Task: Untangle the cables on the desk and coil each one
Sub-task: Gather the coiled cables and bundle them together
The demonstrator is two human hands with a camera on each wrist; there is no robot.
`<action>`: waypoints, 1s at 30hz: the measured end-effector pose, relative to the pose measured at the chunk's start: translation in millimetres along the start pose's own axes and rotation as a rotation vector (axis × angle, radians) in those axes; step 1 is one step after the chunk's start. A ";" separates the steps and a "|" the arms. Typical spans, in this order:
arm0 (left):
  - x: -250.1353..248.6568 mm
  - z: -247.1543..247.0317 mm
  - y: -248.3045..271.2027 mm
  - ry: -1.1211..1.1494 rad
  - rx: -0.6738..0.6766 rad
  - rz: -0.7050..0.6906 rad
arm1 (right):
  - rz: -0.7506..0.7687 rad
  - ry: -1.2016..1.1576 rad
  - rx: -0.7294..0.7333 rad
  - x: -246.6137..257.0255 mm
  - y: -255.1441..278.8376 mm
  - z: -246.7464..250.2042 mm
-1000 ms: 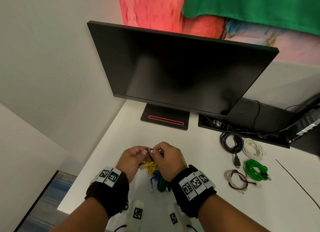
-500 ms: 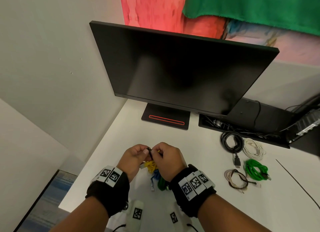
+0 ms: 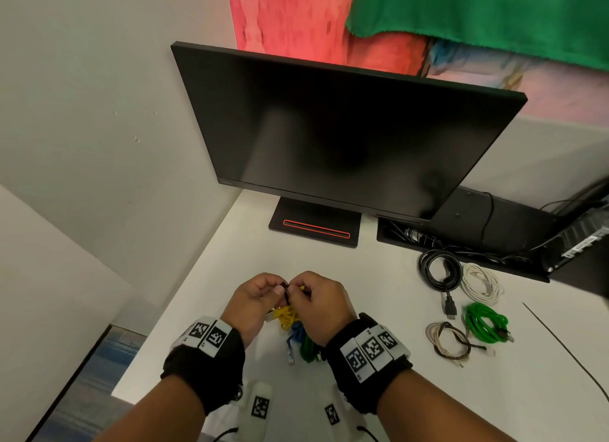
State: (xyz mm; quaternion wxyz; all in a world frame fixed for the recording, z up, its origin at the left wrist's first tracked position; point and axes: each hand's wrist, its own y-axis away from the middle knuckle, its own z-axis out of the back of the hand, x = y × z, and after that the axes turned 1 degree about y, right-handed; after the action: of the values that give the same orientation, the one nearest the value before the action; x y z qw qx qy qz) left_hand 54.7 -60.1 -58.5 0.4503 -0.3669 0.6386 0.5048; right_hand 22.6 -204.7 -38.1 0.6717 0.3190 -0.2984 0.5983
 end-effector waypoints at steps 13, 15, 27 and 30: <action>1.0 -1.6 0.1 -0.104 -0.030 -0.011 | -0.018 -0.038 0.002 0.3 2.1 -0.1; 3.0 -2.9 -0.6 -0.107 -0.063 -0.005 | -0.032 -0.056 -0.024 -0.3 2.7 -0.6; 4.4 -12.4 -3.6 -0.064 -0.222 0.047 | -0.068 0.030 -0.009 0.5 -3.1 -2.9; 1.9 -15.1 -3.1 -0.095 -0.238 0.044 | -0.079 0.066 0.002 0.2 -6.0 -1.5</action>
State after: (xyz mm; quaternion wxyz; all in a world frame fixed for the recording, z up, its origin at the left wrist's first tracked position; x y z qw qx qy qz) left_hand 53.9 -75.5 -60.0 0.4222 -0.3793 0.5598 0.6038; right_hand 28.6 -203.8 -39.4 0.7041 0.3112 -0.2626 0.5818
